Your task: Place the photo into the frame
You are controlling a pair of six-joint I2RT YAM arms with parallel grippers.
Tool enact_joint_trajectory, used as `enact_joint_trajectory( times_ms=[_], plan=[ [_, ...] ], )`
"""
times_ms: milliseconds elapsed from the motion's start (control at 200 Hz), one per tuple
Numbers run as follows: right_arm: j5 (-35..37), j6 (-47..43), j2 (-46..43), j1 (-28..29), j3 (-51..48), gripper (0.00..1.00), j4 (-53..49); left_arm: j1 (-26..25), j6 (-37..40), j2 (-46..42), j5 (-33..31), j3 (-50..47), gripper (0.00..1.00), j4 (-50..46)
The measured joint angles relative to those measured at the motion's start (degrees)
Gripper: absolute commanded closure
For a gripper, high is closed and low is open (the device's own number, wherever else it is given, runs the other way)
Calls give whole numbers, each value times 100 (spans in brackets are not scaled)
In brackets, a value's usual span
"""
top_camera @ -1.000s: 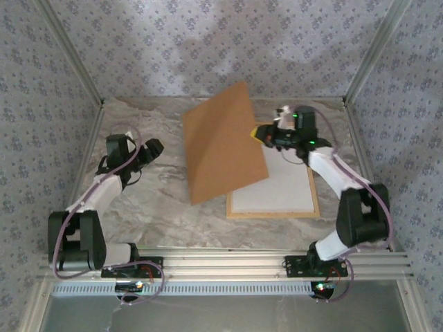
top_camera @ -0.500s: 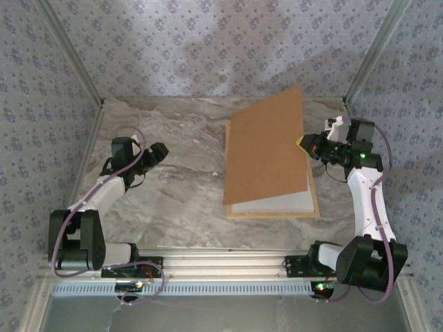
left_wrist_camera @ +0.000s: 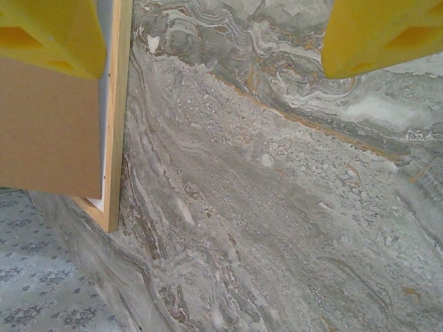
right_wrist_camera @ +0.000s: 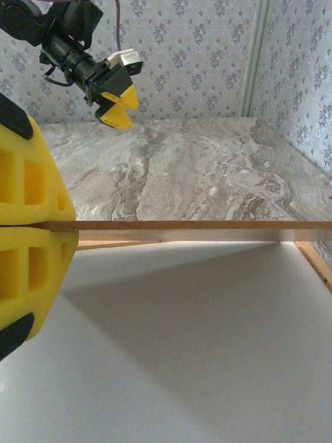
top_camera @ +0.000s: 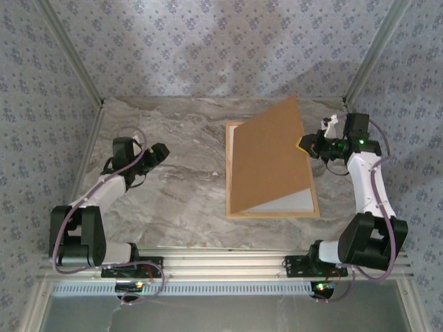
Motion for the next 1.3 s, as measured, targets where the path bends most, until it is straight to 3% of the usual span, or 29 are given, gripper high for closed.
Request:
enact_joint_trajectory(
  times_ms=[969,1304],
  plan=[
    [-369,-446,671,-68,68,100,457,0,-17,295,72,-37,19,210],
    [-553,-726,675,-131,-503,100,898,-4,-20,398,114,-37,18,278]
  ],
)
